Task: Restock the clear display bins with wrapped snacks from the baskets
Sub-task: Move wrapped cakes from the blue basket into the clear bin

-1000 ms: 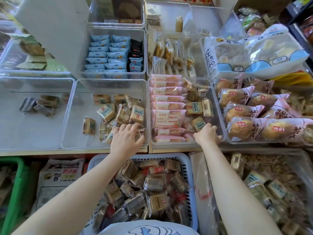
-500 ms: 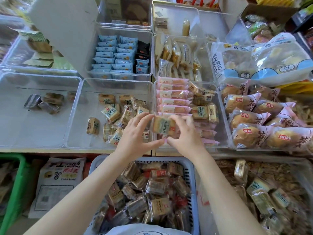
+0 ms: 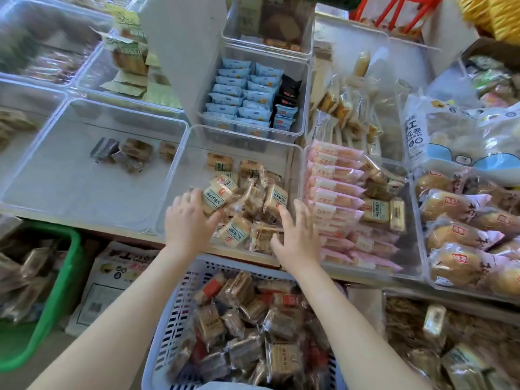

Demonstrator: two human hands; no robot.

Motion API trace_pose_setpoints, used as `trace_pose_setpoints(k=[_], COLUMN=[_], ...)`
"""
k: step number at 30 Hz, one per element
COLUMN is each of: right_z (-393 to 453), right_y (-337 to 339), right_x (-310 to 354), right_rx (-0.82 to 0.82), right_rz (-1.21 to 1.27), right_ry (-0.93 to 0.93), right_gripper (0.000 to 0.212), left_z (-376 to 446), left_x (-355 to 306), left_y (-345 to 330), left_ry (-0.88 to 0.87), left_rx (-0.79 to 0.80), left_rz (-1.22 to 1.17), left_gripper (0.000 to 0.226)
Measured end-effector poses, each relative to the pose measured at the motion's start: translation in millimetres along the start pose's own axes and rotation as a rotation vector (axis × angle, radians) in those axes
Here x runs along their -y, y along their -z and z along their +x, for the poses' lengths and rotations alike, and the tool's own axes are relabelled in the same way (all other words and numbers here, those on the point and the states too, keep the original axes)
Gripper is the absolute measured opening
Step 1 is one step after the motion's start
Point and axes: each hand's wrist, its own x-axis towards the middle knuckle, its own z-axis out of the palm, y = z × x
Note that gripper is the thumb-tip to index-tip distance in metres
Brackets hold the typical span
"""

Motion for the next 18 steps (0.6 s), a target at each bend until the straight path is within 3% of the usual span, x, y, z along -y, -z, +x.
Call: trace_pose_setpoints(k=[2,5,8,12,15,18], right_z=[-1,0,0,-2,-11,-16], right_y=[-11,-16,-18,-12,5,27], right_x=[-2,-4,-5,-4,-19,-57], right_rx=[-0.053,-0.101,-0.126,-0.143,-0.325,-0.463], right_rz=[-0.023,-0.036,-0.044,0.07,0.156,0.142], right_ry=[0.009,0.019,0.033,0.076,0.055,-0.112], right_gripper=[0.052,0.046,0.044,0.041,0.039,0.047], left_z=[2,7,6,-5,-18,-28], left_x=[10,11,13,-6,-57,-115], left_y=[-7,-10,-13,-19,-26,-41], left_ry=[0.103,0.06,0.054,-0.04,-0.177,-0.267], left_rx=[0.169,0.282,0.2,0.015,0.006,0.075], left_rz=[0.067,0.163,0.162,-0.132,-0.235,-0.212], left_gripper=[0.059,0.042,0.037,0.04,0.058,0.07])
